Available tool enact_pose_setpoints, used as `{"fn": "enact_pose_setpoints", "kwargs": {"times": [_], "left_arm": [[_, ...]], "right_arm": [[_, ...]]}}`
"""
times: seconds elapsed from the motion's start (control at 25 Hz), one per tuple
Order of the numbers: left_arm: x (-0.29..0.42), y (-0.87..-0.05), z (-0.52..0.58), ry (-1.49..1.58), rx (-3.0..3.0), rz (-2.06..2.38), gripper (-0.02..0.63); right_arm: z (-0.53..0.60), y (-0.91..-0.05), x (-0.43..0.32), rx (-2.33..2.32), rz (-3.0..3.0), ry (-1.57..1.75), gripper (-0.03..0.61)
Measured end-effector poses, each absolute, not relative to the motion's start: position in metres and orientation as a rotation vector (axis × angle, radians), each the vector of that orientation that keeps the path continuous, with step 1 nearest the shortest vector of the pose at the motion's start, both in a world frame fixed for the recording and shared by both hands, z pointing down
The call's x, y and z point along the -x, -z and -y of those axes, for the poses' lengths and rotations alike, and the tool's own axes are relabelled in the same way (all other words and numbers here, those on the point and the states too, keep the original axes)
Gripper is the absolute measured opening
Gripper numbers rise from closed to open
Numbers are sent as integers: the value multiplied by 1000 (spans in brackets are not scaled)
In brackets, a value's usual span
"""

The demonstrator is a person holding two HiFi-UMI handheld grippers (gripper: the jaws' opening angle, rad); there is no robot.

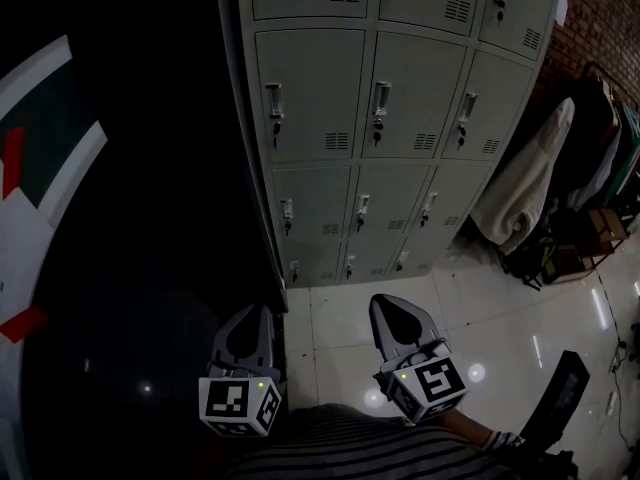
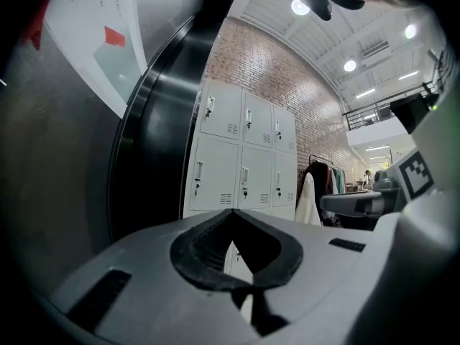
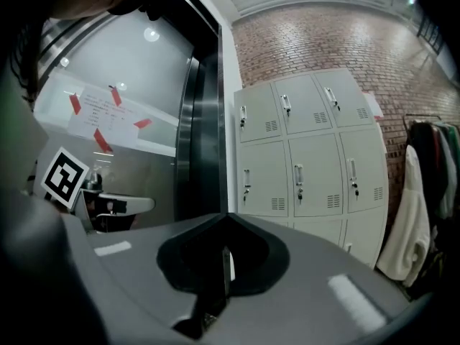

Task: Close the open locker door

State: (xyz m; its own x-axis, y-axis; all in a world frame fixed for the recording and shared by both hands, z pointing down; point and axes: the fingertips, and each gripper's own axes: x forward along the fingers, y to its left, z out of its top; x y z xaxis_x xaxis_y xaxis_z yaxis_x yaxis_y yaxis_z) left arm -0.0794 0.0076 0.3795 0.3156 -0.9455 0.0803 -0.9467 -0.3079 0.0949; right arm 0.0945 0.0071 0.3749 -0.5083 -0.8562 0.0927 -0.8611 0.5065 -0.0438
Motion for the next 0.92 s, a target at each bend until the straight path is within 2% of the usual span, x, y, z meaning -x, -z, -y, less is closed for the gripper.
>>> {"fn": "enact_pose_setpoints", "kwargs": {"times": [0.92], "left_arm": [[102,-372,-26,19,-2468,1722,5]], "right_arm": [[-19,-371,-36,-1389,2695,-117,0]]}}
